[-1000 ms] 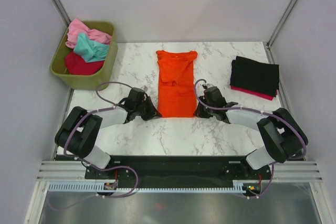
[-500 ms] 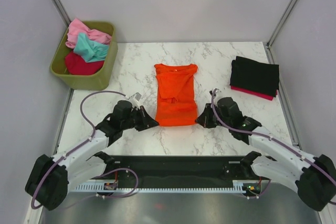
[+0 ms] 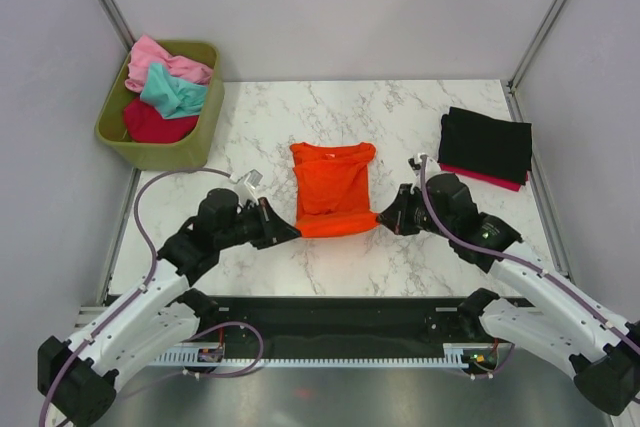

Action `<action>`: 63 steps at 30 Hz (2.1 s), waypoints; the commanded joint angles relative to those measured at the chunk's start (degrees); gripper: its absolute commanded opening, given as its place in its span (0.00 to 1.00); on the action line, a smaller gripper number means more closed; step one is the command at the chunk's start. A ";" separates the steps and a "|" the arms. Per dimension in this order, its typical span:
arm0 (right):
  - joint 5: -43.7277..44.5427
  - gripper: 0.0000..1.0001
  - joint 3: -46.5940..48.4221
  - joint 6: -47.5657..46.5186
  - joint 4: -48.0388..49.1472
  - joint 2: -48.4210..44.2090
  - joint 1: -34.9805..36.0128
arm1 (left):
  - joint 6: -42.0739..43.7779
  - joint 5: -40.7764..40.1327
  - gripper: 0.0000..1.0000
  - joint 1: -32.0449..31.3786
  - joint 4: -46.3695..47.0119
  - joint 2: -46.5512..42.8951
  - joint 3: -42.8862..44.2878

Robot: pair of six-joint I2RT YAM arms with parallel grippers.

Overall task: Fold and stack the t-shirts
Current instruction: Fold the tshirt

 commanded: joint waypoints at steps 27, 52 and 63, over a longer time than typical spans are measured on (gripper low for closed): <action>17.09 0.00 26.85 -4.84 -0.58 31.84 -3.04 | 4.94 2.47 0.02 11.96 -6.17 31.48 29.56; 19.82 0.79 42.43 -6.86 14.28 59.80 -13.24 | 6.61 10.13 1.00 21.37 6.04 76.51 61.93; 21.90 0.75 29.50 -5.10 14.10 49.35 -16.23 | 4.06 2.21 0.99 20.14 22.34 69.56 40.77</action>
